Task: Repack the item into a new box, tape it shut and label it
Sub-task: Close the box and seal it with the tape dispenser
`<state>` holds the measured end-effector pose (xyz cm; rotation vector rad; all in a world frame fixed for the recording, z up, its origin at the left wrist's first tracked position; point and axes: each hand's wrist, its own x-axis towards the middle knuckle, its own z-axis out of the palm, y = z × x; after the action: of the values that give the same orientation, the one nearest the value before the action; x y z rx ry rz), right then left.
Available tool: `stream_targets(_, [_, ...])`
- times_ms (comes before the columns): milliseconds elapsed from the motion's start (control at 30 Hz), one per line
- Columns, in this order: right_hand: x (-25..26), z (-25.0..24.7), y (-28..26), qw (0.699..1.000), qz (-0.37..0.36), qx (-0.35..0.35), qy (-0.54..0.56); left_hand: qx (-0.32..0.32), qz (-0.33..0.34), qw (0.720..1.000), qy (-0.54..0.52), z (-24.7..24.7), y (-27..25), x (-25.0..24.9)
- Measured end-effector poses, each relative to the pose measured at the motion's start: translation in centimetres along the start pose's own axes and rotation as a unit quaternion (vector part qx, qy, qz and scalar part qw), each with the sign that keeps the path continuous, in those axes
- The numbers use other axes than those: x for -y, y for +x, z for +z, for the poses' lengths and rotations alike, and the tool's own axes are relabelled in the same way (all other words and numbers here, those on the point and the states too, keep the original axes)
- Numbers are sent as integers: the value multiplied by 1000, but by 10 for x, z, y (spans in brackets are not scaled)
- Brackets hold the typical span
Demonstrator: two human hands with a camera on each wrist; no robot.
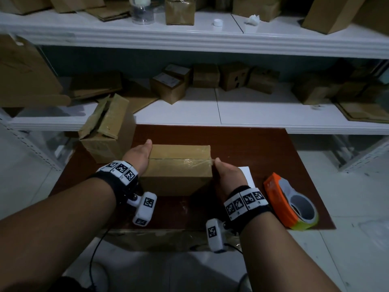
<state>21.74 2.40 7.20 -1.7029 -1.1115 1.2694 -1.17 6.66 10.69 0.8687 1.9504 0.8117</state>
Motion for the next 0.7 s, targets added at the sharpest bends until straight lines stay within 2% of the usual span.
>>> stream_targets(67, [-5,4,1,997,1,-47,62,14,-22,1000,-5,-2,-19,-10])
stream_targets(133, [-11,2,-1,996,21,-41,74,14,-12,999,-33,-7,-26,-16])
stream_targets(167, [-9,-2,-5,996,27,-42,79,16,9,999,-35,-10,-31,-18])
stream_targets(233, [-1,-16,-15,992,21,-55,113,-1,91,996,-1,-15,-38,-21])
stream_targets(300, [2,-34,-16,980,6,-80,180,-54,172,979,100,-18,-46,-18])
stream_targets(333, [3,-43,-17,977,-8,-98,190,-78,214,956,183,-18,-51,-15])
stream_targets(400, [1,-60,-22,973,-27,-140,180,-98,310,883,339,-10,-67,-9])
stream_targets(433, [-3,-71,-22,969,-29,-169,176,-88,348,851,383,-4,-74,-6])
stream_targets(467, [-10,-82,-22,964,-36,-203,168,-67,373,831,407,3,-83,-3])
stream_targets(567, [-25,-111,-30,947,-12,-304,100,-10,382,800,462,27,-100,7])
stream_targets(700, [-39,-143,-40,935,44,-349,53,31,356,757,547,46,-105,18])
